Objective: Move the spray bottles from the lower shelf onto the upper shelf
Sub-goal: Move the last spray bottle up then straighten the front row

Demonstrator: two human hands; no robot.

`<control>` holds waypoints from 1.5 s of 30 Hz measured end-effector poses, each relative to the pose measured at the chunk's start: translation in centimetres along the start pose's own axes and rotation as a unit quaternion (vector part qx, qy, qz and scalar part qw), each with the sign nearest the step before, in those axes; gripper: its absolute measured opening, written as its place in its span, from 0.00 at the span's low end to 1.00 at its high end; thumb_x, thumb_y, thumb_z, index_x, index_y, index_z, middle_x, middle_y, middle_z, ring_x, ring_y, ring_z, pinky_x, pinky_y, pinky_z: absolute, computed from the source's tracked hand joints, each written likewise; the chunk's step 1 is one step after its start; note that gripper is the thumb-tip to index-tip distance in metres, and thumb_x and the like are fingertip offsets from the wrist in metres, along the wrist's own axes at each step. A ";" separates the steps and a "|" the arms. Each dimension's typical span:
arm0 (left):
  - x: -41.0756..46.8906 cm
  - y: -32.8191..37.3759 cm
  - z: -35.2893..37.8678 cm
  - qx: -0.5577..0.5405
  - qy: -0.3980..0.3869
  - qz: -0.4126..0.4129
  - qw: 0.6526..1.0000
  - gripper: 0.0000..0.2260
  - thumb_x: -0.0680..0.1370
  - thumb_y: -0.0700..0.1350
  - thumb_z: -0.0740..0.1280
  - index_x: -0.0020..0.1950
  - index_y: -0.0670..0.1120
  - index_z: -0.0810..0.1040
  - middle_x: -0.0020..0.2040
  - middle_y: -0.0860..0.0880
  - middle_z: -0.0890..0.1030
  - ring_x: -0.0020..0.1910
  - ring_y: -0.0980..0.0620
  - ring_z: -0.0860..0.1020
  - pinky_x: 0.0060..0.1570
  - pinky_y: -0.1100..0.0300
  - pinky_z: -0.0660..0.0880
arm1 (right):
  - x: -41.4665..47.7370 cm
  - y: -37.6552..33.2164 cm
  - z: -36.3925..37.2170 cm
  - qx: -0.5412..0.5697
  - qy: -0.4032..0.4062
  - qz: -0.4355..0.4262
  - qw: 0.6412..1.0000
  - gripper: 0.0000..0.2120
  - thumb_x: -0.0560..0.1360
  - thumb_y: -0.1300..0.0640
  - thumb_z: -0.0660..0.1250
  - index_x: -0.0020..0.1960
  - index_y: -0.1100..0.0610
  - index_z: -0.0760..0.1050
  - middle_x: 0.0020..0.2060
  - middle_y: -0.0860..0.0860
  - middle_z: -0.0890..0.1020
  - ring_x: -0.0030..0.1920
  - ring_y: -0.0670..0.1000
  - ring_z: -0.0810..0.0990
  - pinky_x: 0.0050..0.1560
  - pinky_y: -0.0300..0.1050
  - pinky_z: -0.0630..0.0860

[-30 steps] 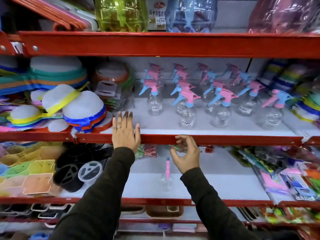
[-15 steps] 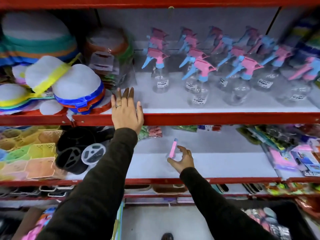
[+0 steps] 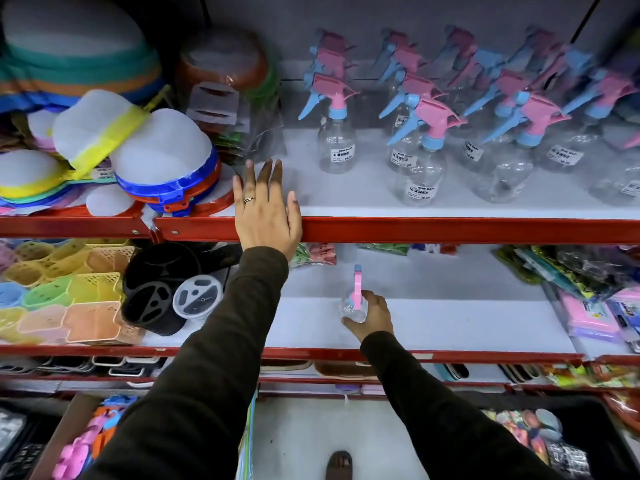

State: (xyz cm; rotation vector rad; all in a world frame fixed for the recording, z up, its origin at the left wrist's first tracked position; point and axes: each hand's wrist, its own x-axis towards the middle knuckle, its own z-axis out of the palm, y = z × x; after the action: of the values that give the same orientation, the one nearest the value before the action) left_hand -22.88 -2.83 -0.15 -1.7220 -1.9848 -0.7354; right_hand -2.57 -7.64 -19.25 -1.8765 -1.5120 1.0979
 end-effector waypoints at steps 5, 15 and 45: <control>0.0 0.0 0.1 0.005 0.006 -0.001 1.000 0.25 0.83 0.53 0.49 0.76 0.43 0.65 0.76 0.43 0.68 0.79 0.42 0.56 0.78 0.46 0.43 | 0.2 -0.2 0.1 -0.001 -0.005 -0.007 1.000 0.33 0.69 0.56 0.78 0.69 0.53 0.68 0.62 0.55 0.76 0.62 0.59 0.76 0.65 0.49 0.73; -0.2 0.1 -0.3 -0.001 -0.015 -0.008 1.000 0.25 0.83 0.53 0.49 0.76 0.42 0.65 0.76 0.43 0.68 0.79 0.41 0.57 0.79 0.44 0.46 | -3.9 -1.8 -4.1 0.046 0.064 -0.139 0.987 0.33 0.63 0.46 0.78 0.66 0.51 0.73 0.58 0.48 0.76 0.53 0.48 0.76 0.53 0.41 0.79; -0.3 0.2 -1.2 -0.011 -0.049 0.002 0.999 0.27 0.82 0.53 0.46 0.75 0.40 0.66 0.75 0.40 0.69 0.78 0.40 0.59 0.78 0.43 0.48 | -7.7 -18.0 -14.5 0.105 0.175 -0.415 0.887 0.30 0.61 0.50 0.80 0.60 0.58 0.80 0.54 0.49 0.76 0.52 0.49 0.80 0.57 0.43 0.79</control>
State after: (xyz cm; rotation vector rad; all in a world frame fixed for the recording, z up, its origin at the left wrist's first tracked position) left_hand -22.72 -3.84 0.65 -1.8062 -2.0432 -0.6852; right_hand -1.27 -8.61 5.05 -1.0023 -1.6346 0.4571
